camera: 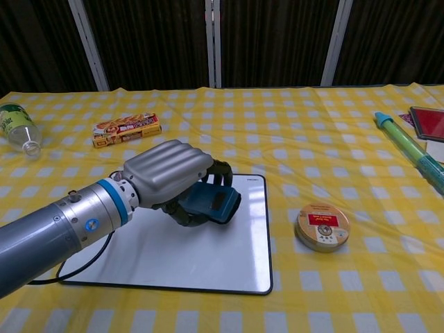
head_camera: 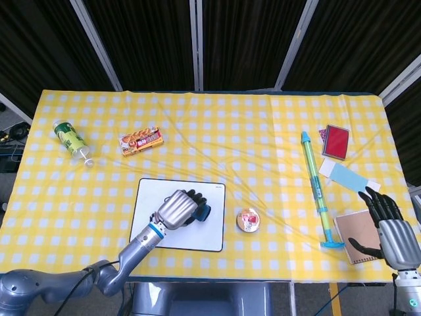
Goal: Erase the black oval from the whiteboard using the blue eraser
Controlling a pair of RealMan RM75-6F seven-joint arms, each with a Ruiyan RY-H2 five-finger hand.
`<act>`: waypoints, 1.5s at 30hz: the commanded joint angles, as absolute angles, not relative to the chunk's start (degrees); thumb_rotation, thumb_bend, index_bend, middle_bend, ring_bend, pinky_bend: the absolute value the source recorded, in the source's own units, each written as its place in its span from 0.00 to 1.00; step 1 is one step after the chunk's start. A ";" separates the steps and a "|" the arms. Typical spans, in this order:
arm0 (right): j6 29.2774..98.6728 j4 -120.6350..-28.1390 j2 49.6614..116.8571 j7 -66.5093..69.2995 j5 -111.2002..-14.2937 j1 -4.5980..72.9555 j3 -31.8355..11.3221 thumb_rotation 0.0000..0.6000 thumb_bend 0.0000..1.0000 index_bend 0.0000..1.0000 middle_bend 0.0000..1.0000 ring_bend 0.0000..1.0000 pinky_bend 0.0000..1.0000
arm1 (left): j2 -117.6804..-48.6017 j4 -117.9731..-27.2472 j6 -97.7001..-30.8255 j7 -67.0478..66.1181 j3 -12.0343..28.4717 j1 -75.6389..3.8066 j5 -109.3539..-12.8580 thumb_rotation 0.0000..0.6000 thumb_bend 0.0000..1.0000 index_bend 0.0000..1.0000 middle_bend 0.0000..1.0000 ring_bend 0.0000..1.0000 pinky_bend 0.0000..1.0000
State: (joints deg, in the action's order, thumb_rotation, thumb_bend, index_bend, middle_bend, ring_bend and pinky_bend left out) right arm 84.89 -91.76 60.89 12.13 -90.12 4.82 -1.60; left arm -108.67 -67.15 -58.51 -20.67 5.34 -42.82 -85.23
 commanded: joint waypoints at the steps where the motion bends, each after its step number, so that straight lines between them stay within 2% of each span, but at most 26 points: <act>1: 84.98 -91.73 60.86 12.34 -90.11 4.79 -1.64 1.00 0.06 0.00 0.00 0.00 0.00 | -109.50 -65.61 -58.39 -20.33 5.45 -43.12 -85.09 1.00 0.61 0.82 0.63 0.53 0.63; 16: 85.37 -92.11 61.27 10.60 -90.90 4.64 -1.32 1.00 0.06 0.00 0.00 0.00 0.00 | -103.32 -61.54 -62.71 -13.74 1.87 -38.75 -86.78 1.00 0.61 0.82 0.63 0.53 0.63; 23: 85.71 -92.53 61.48 9.64 -91.23 4.53 -1.23 1.00 0.06 0.00 0.00 0.00 0.00 | -102.28 -61.80 -63.29 -12.16 1.74 -38.39 -87.26 1.00 0.61 0.82 0.63 0.53 0.63; 37: 86.25 -92.20 60.94 11.46 -91.01 4.33 -1.50 1.00 0.06 0.00 0.00 0.00 0.00 | -108.49 -65.10 -60.66 -17.51 1.51 -40.82 -88.70 1.00 0.61 0.82 0.63 0.53 0.63; 45: 86.38 -92.09 60.93 11.60 -91.21 4.28 -1.44 1.00 0.06 0.00 0.00 0.00 0.00 | -109.55 -65.24 -60.57 -19.27 1.89 -41.31 -89.01 1.00 0.61 0.82 0.63 0.53 0.63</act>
State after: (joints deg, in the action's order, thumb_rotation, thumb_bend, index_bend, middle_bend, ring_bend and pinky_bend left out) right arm 86.38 -92.09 60.93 11.60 -91.21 4.29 -1.44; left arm -109.59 -65.25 -60.53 -19.22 1.83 -41.31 -89.04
